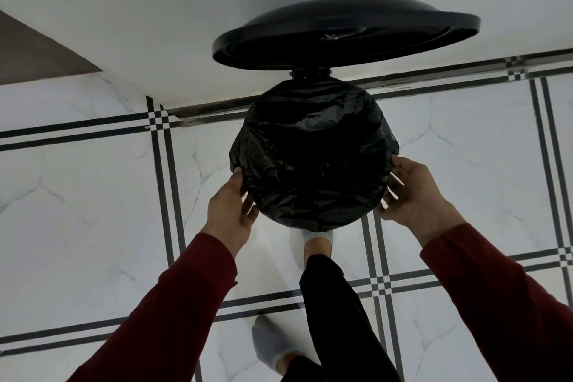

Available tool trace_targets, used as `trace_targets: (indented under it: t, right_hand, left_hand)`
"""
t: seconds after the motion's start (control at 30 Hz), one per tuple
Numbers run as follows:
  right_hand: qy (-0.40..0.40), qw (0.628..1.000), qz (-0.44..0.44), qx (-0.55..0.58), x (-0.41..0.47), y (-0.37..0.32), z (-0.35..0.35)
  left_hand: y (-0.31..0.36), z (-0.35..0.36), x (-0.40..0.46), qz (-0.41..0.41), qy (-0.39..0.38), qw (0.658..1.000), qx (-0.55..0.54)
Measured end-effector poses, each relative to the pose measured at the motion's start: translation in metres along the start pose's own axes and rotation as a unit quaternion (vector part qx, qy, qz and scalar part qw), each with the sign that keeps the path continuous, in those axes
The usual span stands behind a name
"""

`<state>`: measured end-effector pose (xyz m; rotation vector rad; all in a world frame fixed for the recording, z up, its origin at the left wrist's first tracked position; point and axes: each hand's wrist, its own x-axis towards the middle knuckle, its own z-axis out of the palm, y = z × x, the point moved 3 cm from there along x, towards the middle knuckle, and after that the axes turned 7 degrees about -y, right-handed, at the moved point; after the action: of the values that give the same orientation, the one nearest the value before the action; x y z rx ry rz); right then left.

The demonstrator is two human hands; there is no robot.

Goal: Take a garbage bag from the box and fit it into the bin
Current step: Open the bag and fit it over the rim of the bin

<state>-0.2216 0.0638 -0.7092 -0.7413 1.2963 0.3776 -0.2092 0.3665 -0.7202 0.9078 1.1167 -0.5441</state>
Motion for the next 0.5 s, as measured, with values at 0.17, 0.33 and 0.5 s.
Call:
trace_targets:
  t: [0.17,0.33,0.5]
  right_hand:
    - [-0.013,0.998,0.002,0.057,0.002,0.004,0.004]
    - [-0.052,0.996,-0.002,0.076,-0.004,0.014,0.006]
    - [-0.007,0.999,0.028,0.016,-0.005,0.013,0.001]
  left_hand:
    - [0.004,0.009,0.0,-0.015,0.002,1.0,-0.008]
    - [0.005,0.009,0.001,-0.008,-0.011,1.0,-0.015]
    - [0.004,0.014,-0.006,-0.055,-0.026,0.998,-0.024]
